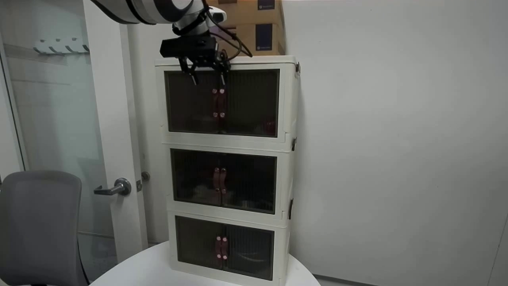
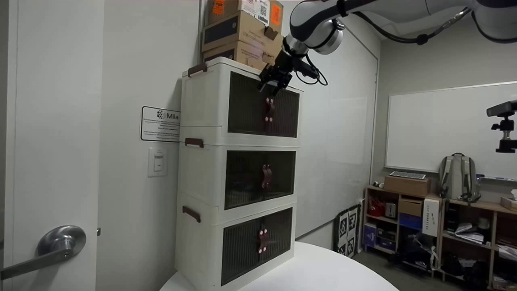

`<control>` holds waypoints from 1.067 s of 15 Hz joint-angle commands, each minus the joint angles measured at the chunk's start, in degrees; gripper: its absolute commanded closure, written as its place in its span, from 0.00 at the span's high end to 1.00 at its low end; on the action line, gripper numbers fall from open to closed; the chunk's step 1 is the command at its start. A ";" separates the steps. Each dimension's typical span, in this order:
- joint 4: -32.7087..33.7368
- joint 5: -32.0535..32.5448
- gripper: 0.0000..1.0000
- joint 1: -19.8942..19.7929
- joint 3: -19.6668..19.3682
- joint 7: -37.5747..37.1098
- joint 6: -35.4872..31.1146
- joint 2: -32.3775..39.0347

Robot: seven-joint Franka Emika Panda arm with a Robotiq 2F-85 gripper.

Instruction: Close the doors of the top cabinet

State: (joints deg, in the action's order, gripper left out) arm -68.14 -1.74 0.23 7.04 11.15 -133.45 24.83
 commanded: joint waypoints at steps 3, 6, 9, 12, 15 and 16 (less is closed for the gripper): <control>-3.13 -0.38 1.00 1.58 1.21 -1.05 -13.11 -0.47; -6.39 -3.06 1.00 0.26 2.77 1.06 -16.01 -2.04; -8.29 -6.23 1.00 -1.63 4.09 2.11 -9.67 -5.12; -9.97 -6.24 1.00 -2.31 3.46 -0.50 -1.02 -8.62; -14.54 -3.17 1.00 -1.69 1.65 -5.56 4.33 -13.51; -17.46 -1.41 1.00 -1.50 1.02 -7.57 6.10 -15.77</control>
State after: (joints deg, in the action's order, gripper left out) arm -78.09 -5.82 -1.56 9.50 8.04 -131.70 15.63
